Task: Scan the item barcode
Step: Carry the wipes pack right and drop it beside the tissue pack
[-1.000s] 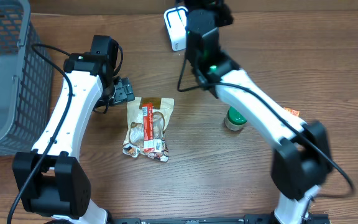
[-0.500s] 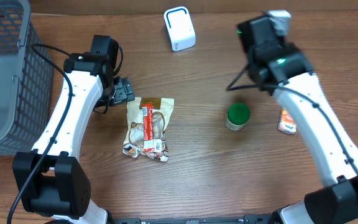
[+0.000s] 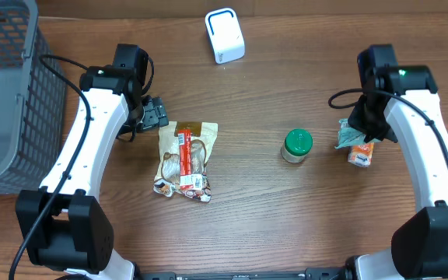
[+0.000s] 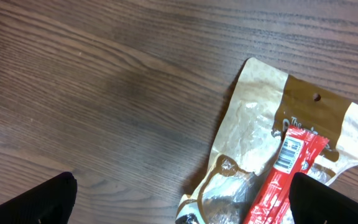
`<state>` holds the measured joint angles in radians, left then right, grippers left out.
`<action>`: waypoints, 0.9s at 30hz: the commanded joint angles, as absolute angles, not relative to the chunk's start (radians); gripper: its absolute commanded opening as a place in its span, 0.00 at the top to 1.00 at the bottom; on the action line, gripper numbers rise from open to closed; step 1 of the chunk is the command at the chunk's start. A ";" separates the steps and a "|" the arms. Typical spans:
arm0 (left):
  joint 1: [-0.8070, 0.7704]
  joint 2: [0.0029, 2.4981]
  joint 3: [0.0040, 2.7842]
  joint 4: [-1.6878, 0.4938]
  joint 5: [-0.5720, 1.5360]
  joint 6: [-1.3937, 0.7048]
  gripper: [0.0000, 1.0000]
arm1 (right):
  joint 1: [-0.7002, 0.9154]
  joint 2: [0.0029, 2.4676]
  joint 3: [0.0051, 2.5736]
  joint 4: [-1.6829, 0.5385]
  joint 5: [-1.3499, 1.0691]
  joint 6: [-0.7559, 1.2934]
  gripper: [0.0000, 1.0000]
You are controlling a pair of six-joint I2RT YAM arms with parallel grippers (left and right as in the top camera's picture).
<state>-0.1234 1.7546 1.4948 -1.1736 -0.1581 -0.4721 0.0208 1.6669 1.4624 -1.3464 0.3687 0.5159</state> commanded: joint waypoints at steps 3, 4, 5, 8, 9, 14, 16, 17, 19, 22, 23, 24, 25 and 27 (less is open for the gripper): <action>-0.125 1.756 1.509 -1.173 -0.165 -0.472 0.01 | -0.002 1.644 1.326 -1.263 0.374 0.532 0.96; -0.125 1.756 1.509 -1.173 -0.165 -0.472 0.00 | -0.006 1.644 1.309 -1.248 0.385 0.532 0.96; -0.125 1.756 1.509 -1.173 -0.165 -0.472 0.00 | -0.009 1.644 1.296 -1.237 0.392 0.532 0.93; -0.125 1.756 1.509 -1.173 -0.165 -0.472 0.01 | -0.022 1.644 1.270 -1.212 0.391 0.531 0.24; -0.125 1.756 1.509 -1.173 -0.165 -0.472 0.00 | -0.022 1.644 1.269 -1.213 0.391 0.531 0.21; -0.125 1.756 1.509 -1.173 -0.165 -0.472 0.00 | -0.018 1.644 1.305 -1.210 0.363 0.523 0.15; -0.125 1.756 1.509 -1.173 -0.165 -0.472 0.00 | -0.009 1.644 1.432 -1.285 0.302 0.507 0.13; -0.125 1.756 1.509 -1.173 -0.165 -0.472 0.01 | -0.004 1.644 1.482 -1.309 0.284 0.479 0.13; -0.125 1.756 1.509 -1.173 -0.165 -0.472 0.00 | 0.007 1.644 1.563 -1.340 0.213 0.394 0.12; -0.125 1.756 1.509 -1.173 -0.165 -0.472 0.00 | 0.028 1.644 1.633 -1.349 -0.025 0.248 0.15; -0.125 1.756 1.509 -1.173 -0.164 -0.472 0.00 | 0.039 1.644 1.635 -1.348 -0.111 0.215 0.17; -0.125 1.756 1.509 -1.173 -0.165 -0.472 0.01 | 0.048 1.644 1.634 -1.348 -0.158 0.202 0.17; -0.125 1.756 1.509 -1.173 -0.165 -0.472 0.01 | 0.060 1.649 1.629 -1.348 -0.187 0.200 0.18; -0.125 1.756 1.509 -1.173 -0.165 -0.472 0.00 | 0.089 1.656 1.613 -1.345 -0.188 0.200 0.18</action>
<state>-0.1234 1.7546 1.4948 -1.1748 -0.1581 -0.4721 0.0490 1.6550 1.6249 -1.3472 -0.0216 0.2829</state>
